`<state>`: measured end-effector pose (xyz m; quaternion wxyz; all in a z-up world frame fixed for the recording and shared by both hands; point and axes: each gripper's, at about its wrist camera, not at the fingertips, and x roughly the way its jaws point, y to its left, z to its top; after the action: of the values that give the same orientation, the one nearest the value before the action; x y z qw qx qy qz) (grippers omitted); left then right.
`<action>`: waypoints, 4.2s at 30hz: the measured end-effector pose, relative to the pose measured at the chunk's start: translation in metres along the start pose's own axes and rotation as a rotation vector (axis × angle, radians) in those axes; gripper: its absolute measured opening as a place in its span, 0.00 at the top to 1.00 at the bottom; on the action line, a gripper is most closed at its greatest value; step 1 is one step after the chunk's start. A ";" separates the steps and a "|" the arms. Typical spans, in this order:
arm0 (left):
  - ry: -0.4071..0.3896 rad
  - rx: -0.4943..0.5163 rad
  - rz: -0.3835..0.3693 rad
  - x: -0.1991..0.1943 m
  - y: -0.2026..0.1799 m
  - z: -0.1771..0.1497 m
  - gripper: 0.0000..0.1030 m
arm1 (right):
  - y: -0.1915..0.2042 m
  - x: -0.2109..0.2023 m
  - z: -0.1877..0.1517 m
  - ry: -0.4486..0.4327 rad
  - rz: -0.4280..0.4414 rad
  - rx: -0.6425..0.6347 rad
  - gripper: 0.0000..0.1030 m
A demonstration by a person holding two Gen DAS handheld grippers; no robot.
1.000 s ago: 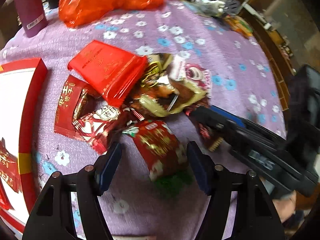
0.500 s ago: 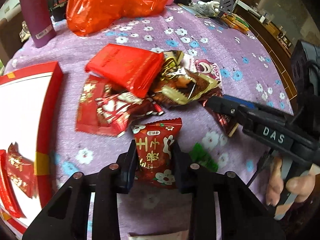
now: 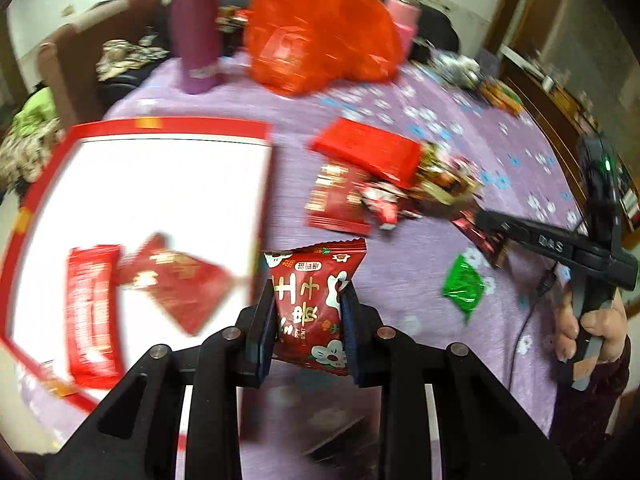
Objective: Organize snacks
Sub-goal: 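Carry both packets into the red box and open both grippers, then grasp the green packet with the right gripper while the left moves to the dark purple packet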
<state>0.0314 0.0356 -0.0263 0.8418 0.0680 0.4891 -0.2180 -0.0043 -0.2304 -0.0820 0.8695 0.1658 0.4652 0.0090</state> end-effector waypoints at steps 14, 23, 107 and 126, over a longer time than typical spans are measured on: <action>-0.091 -0.122 0.044 -0.033 0.076 -0.023 0.74 | 0.051 0.005 -0.032 0.071 -0.186 -0.261 0.62; -0.125 -0.129 0.062 -0.042 0.097 -0.032 0.74 | 0.054 -0.016 -0.027 0.048 -0.205 -0.180 0.71; -0.113 0.504 0.000 -0.047 -0.037 -0.093 0.29 | 0.058 -0.024 -0.053 -0.016 0.048 -0.183 0.34; 0.014 0.290 -0.080 -0.005 -0.035 -0.102 0.23 | 0.076 0.007 -0.059 -0.047 -0.114 -0.356 0.59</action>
<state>-0.0668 0.0388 -0.0709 0.8103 0.1711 0.4607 -0.3193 -0.0376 -0.1414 -0.0953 0.8948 -0.0172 0.4445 0.0379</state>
